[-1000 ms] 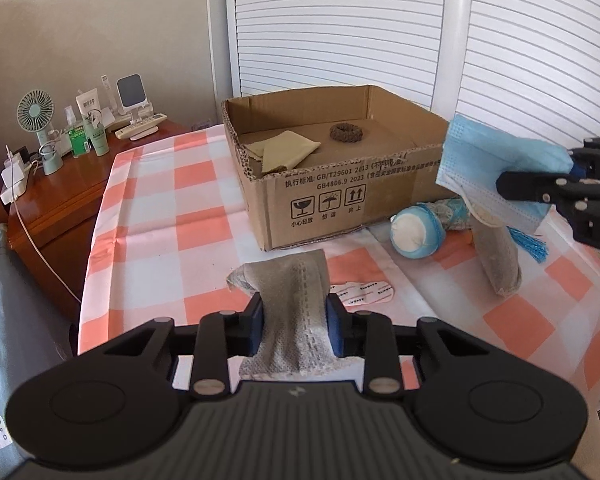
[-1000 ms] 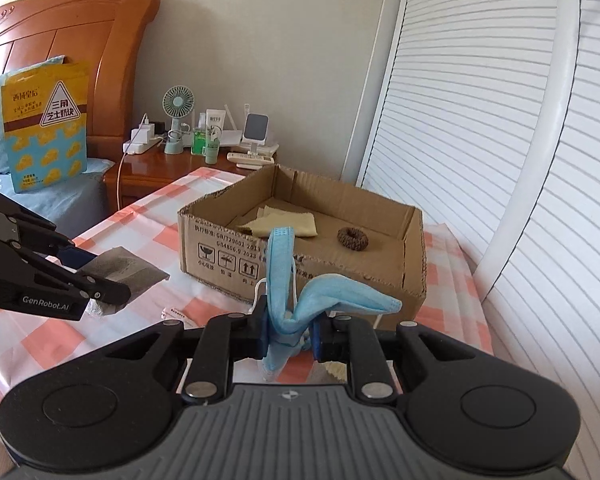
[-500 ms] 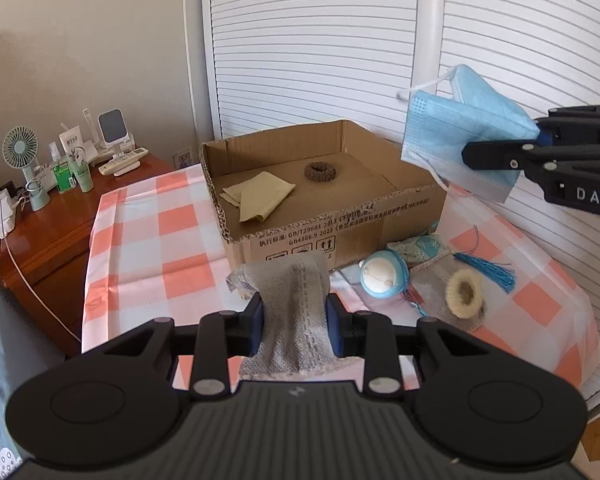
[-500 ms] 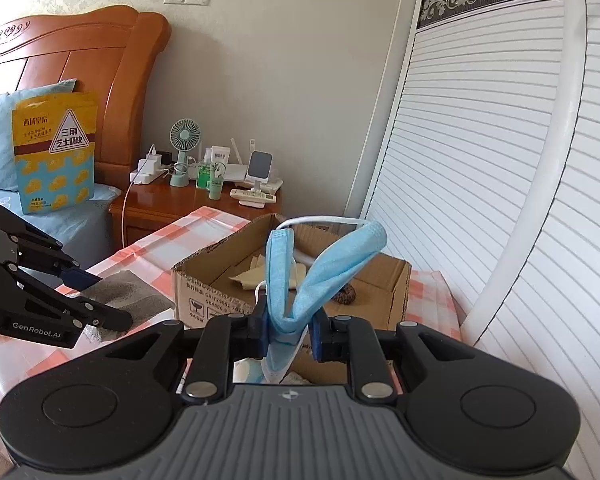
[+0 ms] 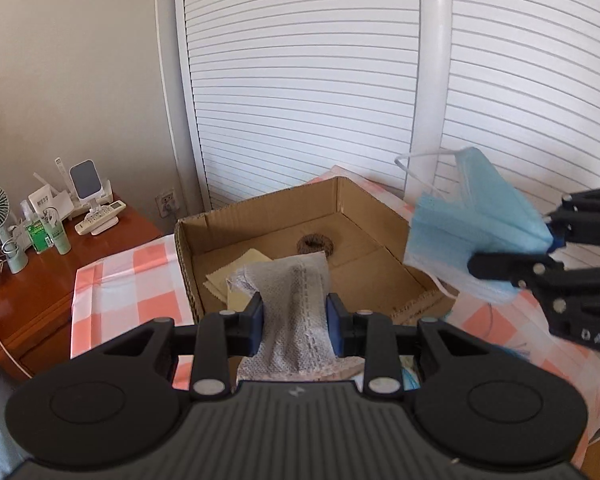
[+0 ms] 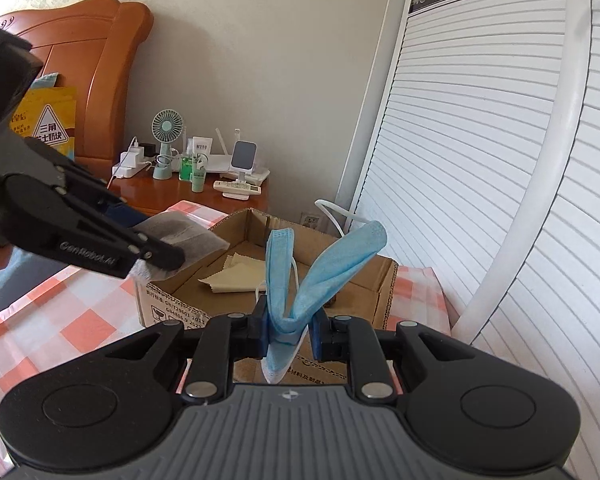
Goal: Organize soft objects
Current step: 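Carry the pouch and mask over the box and release both inside, then withdraw both tools from the box toward the remaining items on the table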
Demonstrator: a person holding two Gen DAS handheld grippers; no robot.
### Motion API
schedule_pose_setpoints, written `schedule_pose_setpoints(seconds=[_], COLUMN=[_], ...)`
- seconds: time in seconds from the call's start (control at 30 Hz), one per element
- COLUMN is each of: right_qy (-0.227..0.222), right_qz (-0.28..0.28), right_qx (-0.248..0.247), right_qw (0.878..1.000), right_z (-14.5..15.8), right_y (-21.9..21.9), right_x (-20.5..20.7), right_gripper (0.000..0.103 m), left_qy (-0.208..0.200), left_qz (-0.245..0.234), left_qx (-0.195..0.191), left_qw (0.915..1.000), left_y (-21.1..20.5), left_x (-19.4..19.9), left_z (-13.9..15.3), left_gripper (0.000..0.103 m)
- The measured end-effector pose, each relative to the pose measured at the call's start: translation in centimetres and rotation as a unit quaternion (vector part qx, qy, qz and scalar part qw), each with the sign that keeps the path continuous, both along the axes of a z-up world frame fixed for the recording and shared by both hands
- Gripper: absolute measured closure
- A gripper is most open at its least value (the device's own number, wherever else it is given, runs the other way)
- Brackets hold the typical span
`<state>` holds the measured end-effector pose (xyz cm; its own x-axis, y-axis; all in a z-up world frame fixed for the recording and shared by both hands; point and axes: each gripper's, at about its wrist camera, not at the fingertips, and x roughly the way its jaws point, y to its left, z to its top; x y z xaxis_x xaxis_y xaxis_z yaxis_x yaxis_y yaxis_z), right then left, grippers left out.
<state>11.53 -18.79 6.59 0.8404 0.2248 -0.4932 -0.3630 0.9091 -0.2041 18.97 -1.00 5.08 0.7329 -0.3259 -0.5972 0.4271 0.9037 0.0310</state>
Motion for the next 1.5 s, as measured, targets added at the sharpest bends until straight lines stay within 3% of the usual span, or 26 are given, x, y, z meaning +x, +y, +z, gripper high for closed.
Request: schedule_pose_setpoints(seconds=[0.03,0.13,0.17,0.33,0.57,0.6,0.63,0.7,0.73,0.8,1.07,1.5], right_qy=[0.002,0.007,0.009,0.02,0.039,0.041,0.045,0.056,0.053,0.033,0.035,0.093], right_qz=[-0.001,-0.006,-0.008,-0.013,-0.021,-0.025,-0.028,-0.027,-0.033,-0.046,-0.05,-0.094], right_qx=[-0.001,-0.002,-0.002,-0.006,0.004,0.006,0.013,0.029,0.029,0.014,-0.007,0.027], right_qw=[1.0,1.0,1.0,1.0,0.999,0.999,0.999,0.998,0.998,0.998,0.998,0.991], right_z=[-0.1,-0.3,-0.4,-0.9,-1.0,-0.9,-0.8,-0.5,-0.5,-0.5,-1.0,-4.8], right_y=[-0.1,-0.2,-0.3,-0.5,-0.2,-0.1,0.0,0.1,0.2,0.6,1.2,-0.2], right_x=[0.4,1.6,2.0,4.3,8.7,9.4,10.2,11.4,11.7,11.6,8.5,2.7], right_gripper=[0.081,0.081,0.081,0.081,0.079,0.069,0.042,0.008,0.0,0.0,0.0,0.0], left_qy=[-0.003,-0.008,-0.013,-0.009,-0.023,-0.025,-0.024,-0.019,-0.016,-0.011,0.002,0.002], left_qz=[0.005,0.028,0.033,0.049,0.054,0.056,0.057,0.058,0.058,0.062,0.081,0.091], left_qx=[-0.002,-0.006,-0.008,-0.009,0.027,0.027,0.024,0.017,0.013,0.007,-0.008,-0.015], left_qw=[1.0,0.9996,0.9993,0.9987,0.9979,0.9978,0.9978,0.998,0.9981,0.998,0.9966,0.9957], left_y=[-0.2,-0.3,-0.1,1.4,2.3,2.4,2.5,2.7,2.8,3.1,3.9,4.4], left_x=[0.9,2.5,2.5,0.3,-5.7,-6.5,-7.1,-8.2,-8.6,-9.3,-10.5,-12.2], left_z=[-0.1,-0.6,-0.7,-0.7,-1.8,-2.0,-2.2,-2.4,-2.5,-2.6,-3.1,-3.1], left_gripper=[0.062,0.016,0.014,0.008,0.005,0.005,0.002,0.001,0.001,0.001,0.001,0.001])
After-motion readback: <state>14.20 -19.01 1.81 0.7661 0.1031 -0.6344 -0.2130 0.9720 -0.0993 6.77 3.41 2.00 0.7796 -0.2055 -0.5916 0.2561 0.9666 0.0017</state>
